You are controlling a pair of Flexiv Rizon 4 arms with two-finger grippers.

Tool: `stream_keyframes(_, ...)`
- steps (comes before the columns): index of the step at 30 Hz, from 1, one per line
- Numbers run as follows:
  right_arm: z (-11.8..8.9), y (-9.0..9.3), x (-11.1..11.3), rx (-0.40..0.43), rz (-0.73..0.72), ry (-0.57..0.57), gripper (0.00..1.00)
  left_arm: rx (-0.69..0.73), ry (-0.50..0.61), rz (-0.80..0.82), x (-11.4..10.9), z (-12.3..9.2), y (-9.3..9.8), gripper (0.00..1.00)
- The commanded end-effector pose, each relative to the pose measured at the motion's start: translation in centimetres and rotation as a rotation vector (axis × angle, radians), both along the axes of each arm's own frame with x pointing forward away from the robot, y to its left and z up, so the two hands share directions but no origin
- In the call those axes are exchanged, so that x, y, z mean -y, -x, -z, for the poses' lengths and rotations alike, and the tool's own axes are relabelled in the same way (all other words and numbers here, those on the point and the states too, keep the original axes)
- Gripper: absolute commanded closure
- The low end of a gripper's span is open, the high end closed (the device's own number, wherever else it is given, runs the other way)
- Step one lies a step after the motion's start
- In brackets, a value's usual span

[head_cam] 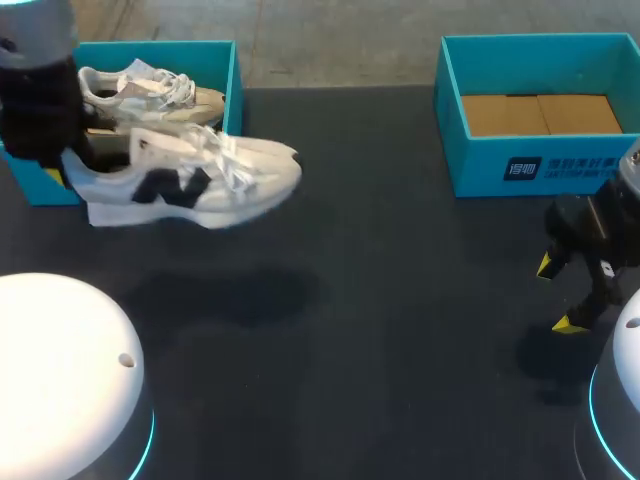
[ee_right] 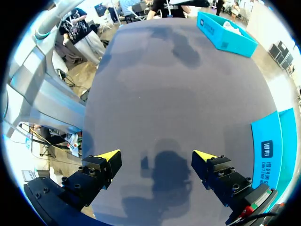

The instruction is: Take the shoe out of the shoebox, open the shoe tongue, remove and reinsert the insole, then place the shoe into the shoebox

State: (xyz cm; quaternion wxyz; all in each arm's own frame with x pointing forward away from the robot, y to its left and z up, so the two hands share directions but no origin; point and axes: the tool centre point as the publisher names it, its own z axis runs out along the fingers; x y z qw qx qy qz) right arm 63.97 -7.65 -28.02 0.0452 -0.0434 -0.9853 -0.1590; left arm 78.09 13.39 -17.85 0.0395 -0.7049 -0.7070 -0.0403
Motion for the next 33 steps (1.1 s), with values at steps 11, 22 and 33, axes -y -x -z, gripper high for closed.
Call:
stream_keyframes(11, 0.1, 0.1, 0.0, 0.002, 0.002, 0.003, 0.0, 0.042, -0.075, -0.02, 3.5, 0.9, 1.7, 1.0)
stream_keyframes(22, 0.1, 0.1, 0.0, 0.002, 0.002, 0.003, 0.0, 0.042, -0.075, -0.02, 3.5, 0.9, 1.7, 1.0)
stream_keyframes(33, 0.1, 0.1, 0.0, 0.002, 0.002, 0.003, 0.0, -0.058, -0.075, -0.042, 7.2, 4.4, 6.7, 1.0)
